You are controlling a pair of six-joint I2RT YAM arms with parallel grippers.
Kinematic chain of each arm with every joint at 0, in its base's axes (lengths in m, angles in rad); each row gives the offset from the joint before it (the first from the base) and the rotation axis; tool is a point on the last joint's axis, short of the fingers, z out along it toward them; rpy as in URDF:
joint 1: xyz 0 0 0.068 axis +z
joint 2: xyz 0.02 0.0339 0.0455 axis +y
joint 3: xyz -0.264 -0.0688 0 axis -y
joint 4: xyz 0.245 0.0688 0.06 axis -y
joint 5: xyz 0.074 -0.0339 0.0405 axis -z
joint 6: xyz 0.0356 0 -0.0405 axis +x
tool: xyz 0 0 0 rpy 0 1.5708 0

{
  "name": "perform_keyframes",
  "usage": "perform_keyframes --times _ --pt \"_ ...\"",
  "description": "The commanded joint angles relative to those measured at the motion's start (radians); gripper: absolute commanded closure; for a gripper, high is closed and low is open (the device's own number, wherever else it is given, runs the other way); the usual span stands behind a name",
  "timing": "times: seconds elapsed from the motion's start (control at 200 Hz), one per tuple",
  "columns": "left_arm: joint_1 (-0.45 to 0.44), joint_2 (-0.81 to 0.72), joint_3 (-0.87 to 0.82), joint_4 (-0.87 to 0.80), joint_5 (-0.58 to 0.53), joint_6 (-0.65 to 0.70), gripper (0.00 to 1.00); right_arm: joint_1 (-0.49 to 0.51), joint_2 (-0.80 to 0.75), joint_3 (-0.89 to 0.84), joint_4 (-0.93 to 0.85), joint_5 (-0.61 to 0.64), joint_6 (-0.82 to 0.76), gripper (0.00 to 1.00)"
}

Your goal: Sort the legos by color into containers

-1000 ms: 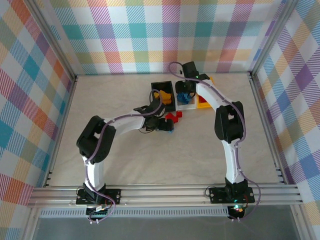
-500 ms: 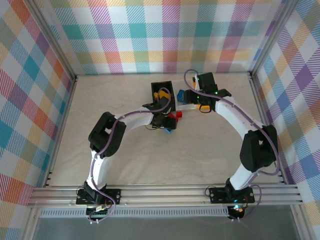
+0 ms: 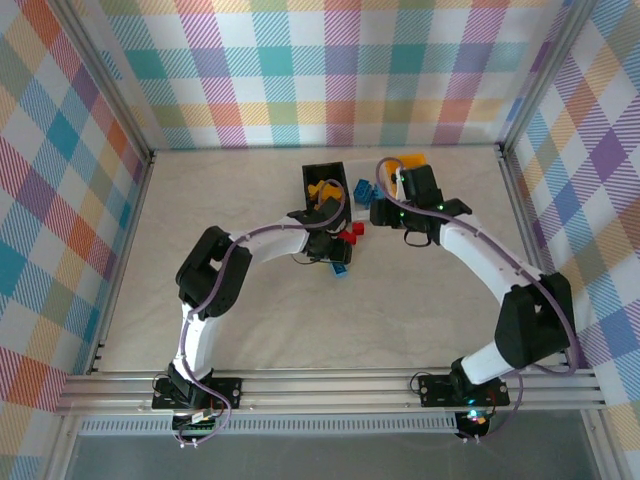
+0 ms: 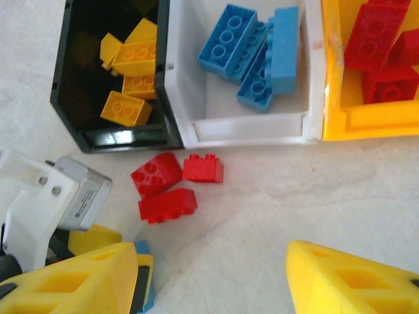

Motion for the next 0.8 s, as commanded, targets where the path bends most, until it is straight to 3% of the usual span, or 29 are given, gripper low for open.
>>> perform_keyframes --times 0.0,0.205,0.42,0.635,0.795 --pt "-0.01 -0.045 0.017 -0.049 0.017 0.013 0.52 0.013 -0.057 -0.063 0.007 -0.031 0.026 0.39" --pt "-0.01 -0.013 0.038 -0.047 0.045 0.004 0.58 0.02 -0.139 -0.183 0.01 -0.045 0.052 0.39" --pt "-0.025 0.027 0.075 -0.099 0.032 0.003 0.47 0.021 -0.193 -0.231 -0.002 -0.039 0.052 0.39" --pt "-0.042 0.065 0.08 -0.115 0.012 -0.012 0.52 0.02 -0.214 -0.244 0.005 -0.043 0.054 0.39" --pt "-0.043 0.08 0.102 -0.14 0.009 -0.013 0.49 0.021 -0.234 -0.257 0.006 -0.042 0.052 0.39"
